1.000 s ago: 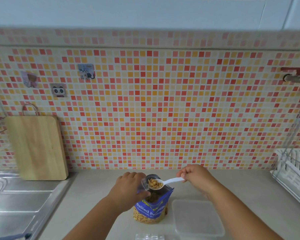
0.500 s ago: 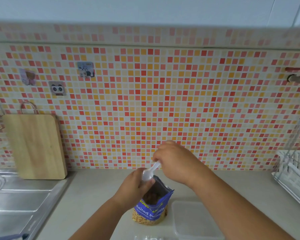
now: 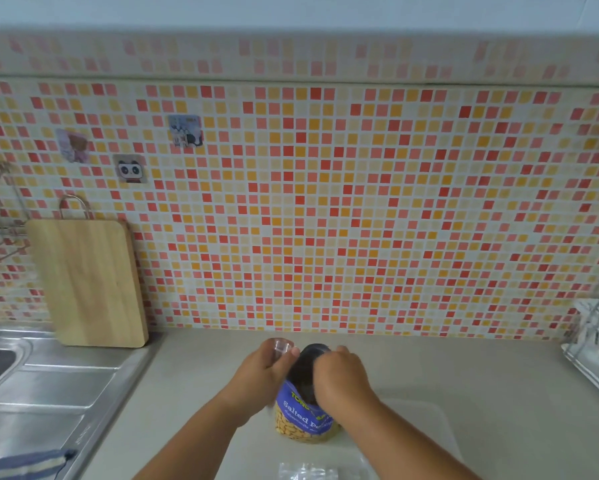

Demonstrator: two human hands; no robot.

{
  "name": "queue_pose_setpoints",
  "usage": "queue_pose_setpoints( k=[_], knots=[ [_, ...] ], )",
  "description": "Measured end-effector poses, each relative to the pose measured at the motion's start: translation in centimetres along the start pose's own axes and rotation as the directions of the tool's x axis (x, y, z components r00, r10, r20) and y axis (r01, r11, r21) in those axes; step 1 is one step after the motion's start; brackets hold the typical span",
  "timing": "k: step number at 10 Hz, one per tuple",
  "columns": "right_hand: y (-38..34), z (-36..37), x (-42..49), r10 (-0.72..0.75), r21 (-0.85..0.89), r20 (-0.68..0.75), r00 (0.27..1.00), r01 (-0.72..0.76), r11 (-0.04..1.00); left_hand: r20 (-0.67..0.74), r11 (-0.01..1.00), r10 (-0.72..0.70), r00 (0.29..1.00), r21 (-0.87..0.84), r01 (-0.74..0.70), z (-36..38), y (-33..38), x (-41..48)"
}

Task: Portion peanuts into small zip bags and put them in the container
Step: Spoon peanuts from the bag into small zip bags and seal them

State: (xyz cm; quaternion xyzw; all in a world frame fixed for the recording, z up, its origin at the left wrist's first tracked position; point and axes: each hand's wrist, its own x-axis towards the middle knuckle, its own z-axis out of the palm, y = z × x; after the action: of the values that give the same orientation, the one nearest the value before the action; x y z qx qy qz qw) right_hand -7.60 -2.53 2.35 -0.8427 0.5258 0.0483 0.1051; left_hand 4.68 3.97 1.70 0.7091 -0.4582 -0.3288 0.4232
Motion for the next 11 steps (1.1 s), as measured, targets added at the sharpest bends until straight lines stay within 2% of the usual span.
queue_pose_setpoints(
  k=[1,2,3,4,5,6,7,8,9,10,11],
  knots=[
    [-1.0,1.6,0.7,0.04,0.099,-0.027,0.999,-0.037,0.994,0.004,1.0,-0.003,1.0,0.024,0.003,0.1,-0.1,0.1],
    [-1.3,1.9,1.2,0.166,0.12,0.036,0.985,-0.17,0.978,0.014,1.0,-0.007,1.0,0.03,0.007,0.3,-0.1,0.1],
    [-0.7,1.5,1.3,0.206,0.09,-0.039,0.978,-0.202,0.975,0.024,0.999,-0.014,1.0,0.053,0.012,0.2,-0.3,0.1],
    [1.1,0.6,1.1,0.254,0.16,-0.064,0.965,-0.241,0.957,0.044,0.999,-0.015,0.999,0.053,0.012,0.0,-0.3,0.1],
    [3.4,0.4,1.2,0.246,0.273,-0.008,0.969,-0.234,0.933,0.055,1.0,-0.019,0.998,0.007,0.018,-0.4,0.1,-0.1],
    [5.1,-0.3,1.7,0.167,0.257,0.16,0.973,-0.204,0.945,0.018,1.0,-0.012,1.0,-0.006,0.012,-0.9,0.2,-0.2],
    [5.3,-2.0,1.8,0.27,0.236,0.308,0.912,-0.348,0.907,0.001,0.998,0.035,0.999,0.061,-0.035,-1.4,0.1,-0.2],
    [6.2,-2.7,1.8,0.286,0.194,0.361,0.888,-0.371,0.908,0.012,0.967,0.11,0.994,0.229,-0.11,-1.6,0.0,-0.1],
    [6.9,-3.6,1.4,0.267,0.017,0.361,0.893,-0.293,0.956,0.049,0.886,0.187,0.981,0.423,-0.19,-1.6,-0.2,-0.1],
    [7.5,-5.1,1.1,0.229,0.091,0.347,0.909,-0.275,0.957,0.112,0.785,0.213,0.971,0.572,-0.238,-1.3,-0.2,-0.2],
    [8.1,-6.3,-0.4,0.044,0.17,0.221,0.974,-0.083,0.982,0.145,0.703,0.241,0.96,0.655,-0.275,-0.8,0.1,-0.2]
  ],
)
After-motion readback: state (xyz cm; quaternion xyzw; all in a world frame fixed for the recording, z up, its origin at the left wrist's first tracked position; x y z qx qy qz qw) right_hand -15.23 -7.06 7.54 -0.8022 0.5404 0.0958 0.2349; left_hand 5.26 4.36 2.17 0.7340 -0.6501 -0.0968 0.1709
